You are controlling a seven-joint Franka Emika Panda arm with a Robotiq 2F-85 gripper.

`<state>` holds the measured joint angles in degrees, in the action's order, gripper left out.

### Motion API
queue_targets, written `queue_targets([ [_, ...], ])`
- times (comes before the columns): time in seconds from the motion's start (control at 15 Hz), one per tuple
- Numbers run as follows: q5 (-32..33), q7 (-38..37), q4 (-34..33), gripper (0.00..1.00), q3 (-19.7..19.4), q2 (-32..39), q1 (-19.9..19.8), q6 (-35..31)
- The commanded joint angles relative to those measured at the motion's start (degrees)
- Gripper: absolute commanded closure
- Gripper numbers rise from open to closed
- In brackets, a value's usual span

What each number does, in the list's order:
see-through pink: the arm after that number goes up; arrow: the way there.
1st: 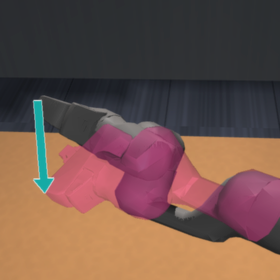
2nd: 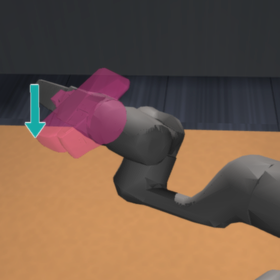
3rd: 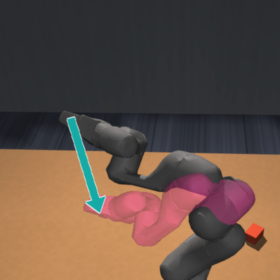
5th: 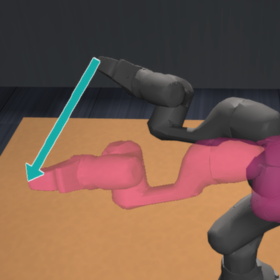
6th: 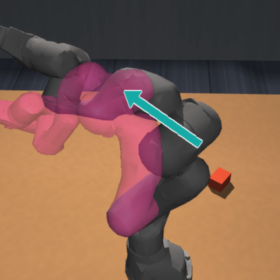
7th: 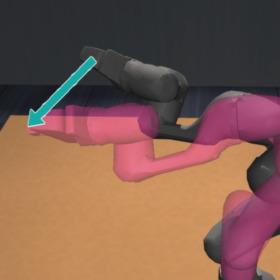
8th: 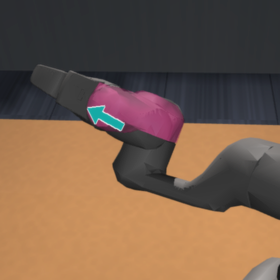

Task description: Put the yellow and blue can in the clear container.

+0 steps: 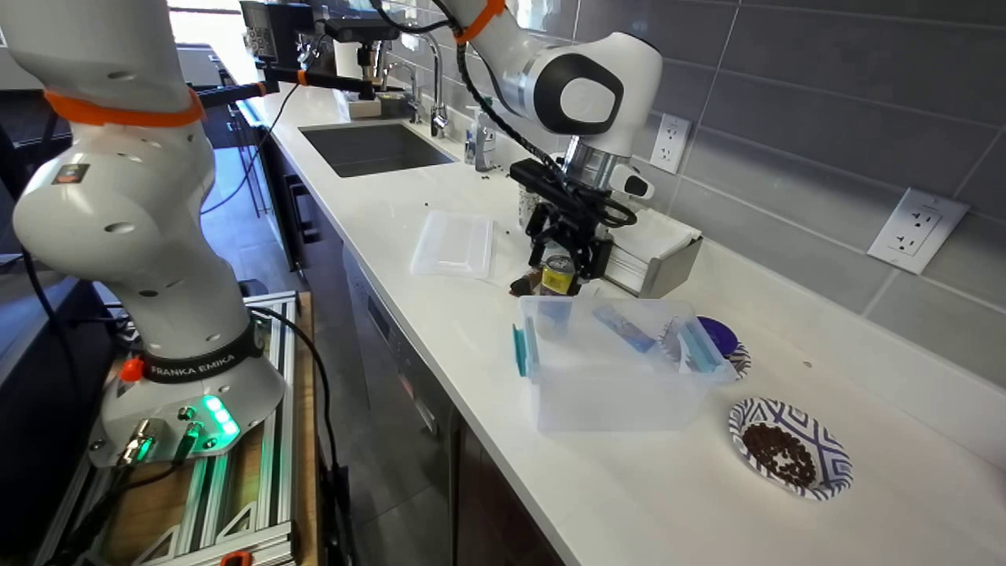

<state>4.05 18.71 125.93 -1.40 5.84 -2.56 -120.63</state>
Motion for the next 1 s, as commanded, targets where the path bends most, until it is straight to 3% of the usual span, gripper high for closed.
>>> queue_targets([
  [0.0,-1.1,3.6,-0.2,0.00,0.1,1.4,-0.5,-3.0],
  [0.67,-2.6,7.5,-0.1,0.00,0.8,3.6,-0.7,-5.3],
  [0.73,-2.7,7.8,-0.1,0.18,0.8,3.7,-0.7,-5.3],
  [0.93,-2.5,8.9,0.0,0.44,1.1,3.7,-0.6,-5.6],
])
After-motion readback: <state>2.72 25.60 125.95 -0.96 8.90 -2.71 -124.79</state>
